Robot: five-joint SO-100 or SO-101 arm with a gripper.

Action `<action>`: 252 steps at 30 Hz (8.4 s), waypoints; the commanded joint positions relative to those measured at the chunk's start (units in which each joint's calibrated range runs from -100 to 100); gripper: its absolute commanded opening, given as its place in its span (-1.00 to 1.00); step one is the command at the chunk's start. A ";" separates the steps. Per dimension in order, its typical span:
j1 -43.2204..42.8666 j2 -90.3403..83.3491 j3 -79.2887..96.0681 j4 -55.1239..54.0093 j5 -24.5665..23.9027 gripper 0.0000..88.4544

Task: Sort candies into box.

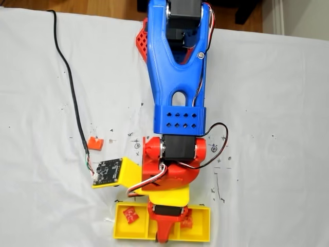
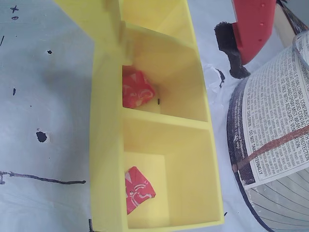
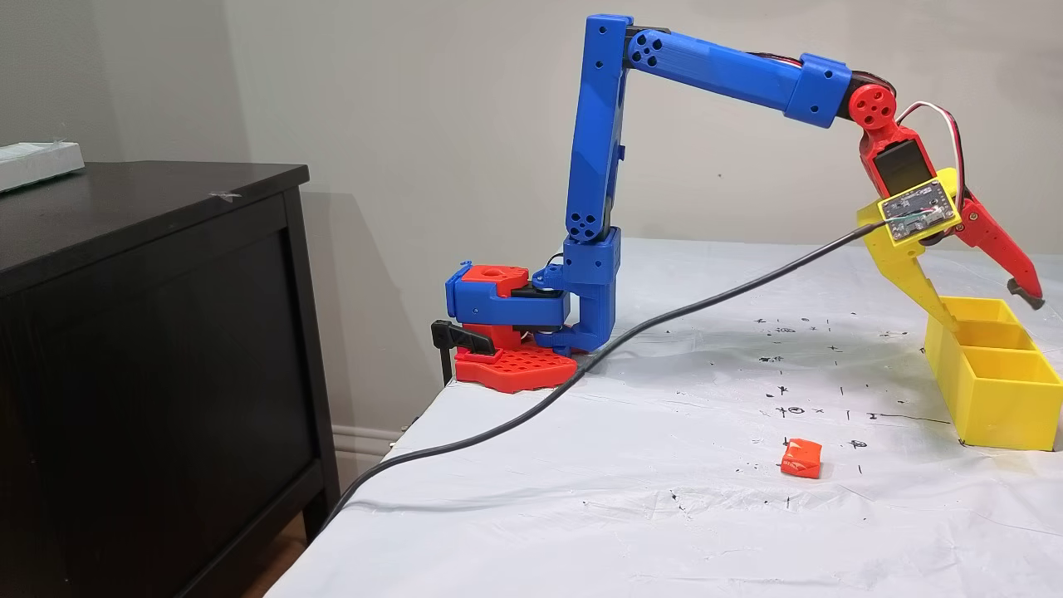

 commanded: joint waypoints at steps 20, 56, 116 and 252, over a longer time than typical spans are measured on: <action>7.19 -18.14 -3.02 25.39 13.97 -1.00; 28.84 -12.80 12.36 15.48 22.42 -0.54; 27.30 2.13 11.09 8.77 20.85 -0.57; 4.84 -23.49 10.45 -2.20 6.98 -1.00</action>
